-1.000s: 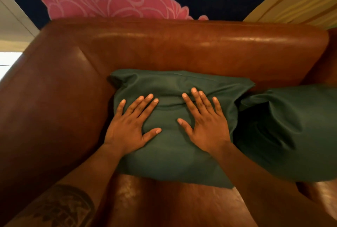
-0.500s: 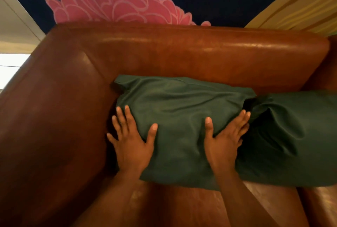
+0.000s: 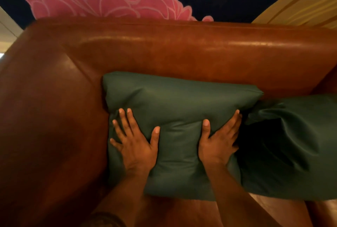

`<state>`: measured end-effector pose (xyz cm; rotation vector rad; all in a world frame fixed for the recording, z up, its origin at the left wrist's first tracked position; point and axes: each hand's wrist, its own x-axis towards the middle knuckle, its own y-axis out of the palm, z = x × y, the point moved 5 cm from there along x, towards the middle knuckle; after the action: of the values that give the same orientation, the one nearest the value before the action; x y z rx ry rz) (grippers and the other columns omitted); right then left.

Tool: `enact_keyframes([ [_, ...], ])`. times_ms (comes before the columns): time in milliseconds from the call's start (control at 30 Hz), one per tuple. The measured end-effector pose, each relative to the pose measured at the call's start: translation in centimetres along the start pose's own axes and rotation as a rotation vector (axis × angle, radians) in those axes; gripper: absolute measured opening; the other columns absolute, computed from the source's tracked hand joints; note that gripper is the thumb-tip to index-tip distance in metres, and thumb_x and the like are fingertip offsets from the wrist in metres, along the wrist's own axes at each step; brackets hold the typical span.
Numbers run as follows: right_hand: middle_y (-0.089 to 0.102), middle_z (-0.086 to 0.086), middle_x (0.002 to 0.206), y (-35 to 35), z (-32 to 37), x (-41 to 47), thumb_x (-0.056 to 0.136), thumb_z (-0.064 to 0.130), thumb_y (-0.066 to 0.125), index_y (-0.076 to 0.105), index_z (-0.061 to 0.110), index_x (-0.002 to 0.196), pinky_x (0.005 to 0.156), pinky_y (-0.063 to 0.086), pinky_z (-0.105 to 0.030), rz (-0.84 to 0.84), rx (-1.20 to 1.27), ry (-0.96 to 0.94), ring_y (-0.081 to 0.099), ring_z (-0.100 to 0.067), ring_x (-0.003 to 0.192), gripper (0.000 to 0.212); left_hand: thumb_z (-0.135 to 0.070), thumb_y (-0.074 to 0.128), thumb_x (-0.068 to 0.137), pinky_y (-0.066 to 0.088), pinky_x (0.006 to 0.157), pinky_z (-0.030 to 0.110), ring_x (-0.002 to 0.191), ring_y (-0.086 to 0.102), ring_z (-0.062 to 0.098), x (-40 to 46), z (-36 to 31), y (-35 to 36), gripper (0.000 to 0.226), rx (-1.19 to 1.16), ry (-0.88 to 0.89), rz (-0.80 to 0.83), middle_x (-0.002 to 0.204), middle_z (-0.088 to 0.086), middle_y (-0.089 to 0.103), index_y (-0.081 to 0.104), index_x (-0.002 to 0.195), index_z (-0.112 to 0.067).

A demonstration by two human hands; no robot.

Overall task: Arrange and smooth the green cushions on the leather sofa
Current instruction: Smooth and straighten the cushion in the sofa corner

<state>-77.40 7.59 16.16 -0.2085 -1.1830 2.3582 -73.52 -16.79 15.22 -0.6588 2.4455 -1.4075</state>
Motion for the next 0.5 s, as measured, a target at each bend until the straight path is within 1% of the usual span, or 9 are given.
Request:
enact_keyframes([
  [100,0.008,-0.004,0.175,0.5,-0.2,0.4,0.087,0.09,0.015,-0.005,0.024,0.167,0.102,0.038,-0.069,0.004,-0.012,0.01,0.029,-0.036,0.152,0.105,-0.083,0.013,0.092,0.024,0.109,0.081,0.159,0.002,0.039,0.3,0.0,0.6,0.097,0.043,-0.019,0.018,0.173,-0.001,-0.015,-0.013,0.164,-0.023],
  [167,0.008,-0.002,0.175,0.7,0.0,0.6,0.086,0.09,0.018,-0.004,0.026,0.167,0.103,0.037,-0.071,0.024,-0.022,0.01,0.027,-0.036,0.153,0.105,-0.084,0.011,0.092,0.024,0.109,0.081,0.159,0.002,0.039,0.4,-0.3,0.6,0.097,0.067,-0.015,0.044,0.173,-0.003,-0.017,-0.014,0.164,-0.024],
  [233,0.013,-0.001,0.174,0.1,0.3,0.5,0.085,0.09,0.027,0.001,0.029,0.166,0.106,0.036,-0.072,0.043,-0.002,0.023,0.027,-0.035,0.154,0.104,-0.086,0.013,0.091,0.022,0.111,0.08,0.159,0.001,0.037,0.4,-0.3,0.0,0.096,0.059,-0.01,0.072,0.172,-0.007,-0.018,-0.014,0.163,-0.028],
  [300,0.021,-0.004,0.171,-1.9,0.9,0.1,0.087,0.083,0.039,0.008,0.027,0.165,0.108,0.035,-0.07,0.0,0.037,0.019,0.029,-0.034,0.153,0.101,-0.085,0.017,0.091,0.019,0.114,0.079,0.159,0.002,0.034,0.2,0.0,-1.3,0.096,0.054,-0.013,0.063,0.173,-0.007,-0.014,-0.01,0.164,-0.028],
  [333,0.025,-0.007,0.17,-3.2,1.6,-0.4,0.089,0.074,0.047,0.014,0.023,0.165,0.11,0.034,-0.068,-0.06,0.045,-0.026,0.03,-0.034,0.152,0.097,-0.082,0.021,0.093,0.018,0.115,0.078,0.159,0.004,0.034,0.0,-0.1,-2.2,0.096,0.077,-0.007,0.031,0.174,-0.002,-0.01,-0.004,0.165,-0.025],
  [400,0.03,-0.009,0.169,-5.3,4.4,-2.0,0.091,0.05,0.058,0.027,0.016,0.163,0.114,0.031,-0.061,-0.168,0.027,-0.266,0.032,-0.031,0.154,0.086,-0.067,0.031,0.096,0.015,0.118,0.074,0.159,0.007,0.034,-0.7,-1.6,-4.0,0.089,0.117,0.099,-0.046,0.174,0.007,-0.003,0.005,0.166,-0.017],
  [433,0.031,-0.009,0.169,-5.4,6.5,-3.0,0.091,0.045,0.058,0.031,0.017,0.162,0.116,0.028,-0.058,-0.165,-0.004,-0.419,0.031,-0.029,0.156,0.081,-0.06,0.033,0.098,0.012,0.12,0.071,0.16,0.007,0.032,-1.1,-2.8,-4.3,0.084,0.125,0.211,-0.06,0.174,0.008,-0.001,0.006,0.166,-0.017],
  [467,0.028,-0.008,0.171,-4.7,8.2,-4.0,0.092,0.046,0.055,0.032,0.02,0.163,0.119,0.023,-0.057,-0.113,-0.046,-0.539,0.027,-0.027,0.158,0.079,-0.054,0.032,0.101,0.008,0.121,0.069,0.16,0.007,0.029,-1.5,-4.0,-4.2,0.078,0.131,0.341,-0.057,0.174,0.007,0.0,0.006,0.166,-0.019],
  [500,0.021,-0.005,0.174,-3.5,9.4,-4.7,0.094,0.049,0.051,0.029,0.026,0.164,0.121,0.019,-0.056,-0.033,-0.091,-0.606,0.02,-0.025,0.16,0.077,-0.05,0.027,0.104,0.008,0.122,0.069,0.16,0.005,0.024,-1.7,-5.0,-3.7,0.071,0.145,0.458,-0.048,0.174,0.004,0.001,0.005,0.166,-0.022],
])
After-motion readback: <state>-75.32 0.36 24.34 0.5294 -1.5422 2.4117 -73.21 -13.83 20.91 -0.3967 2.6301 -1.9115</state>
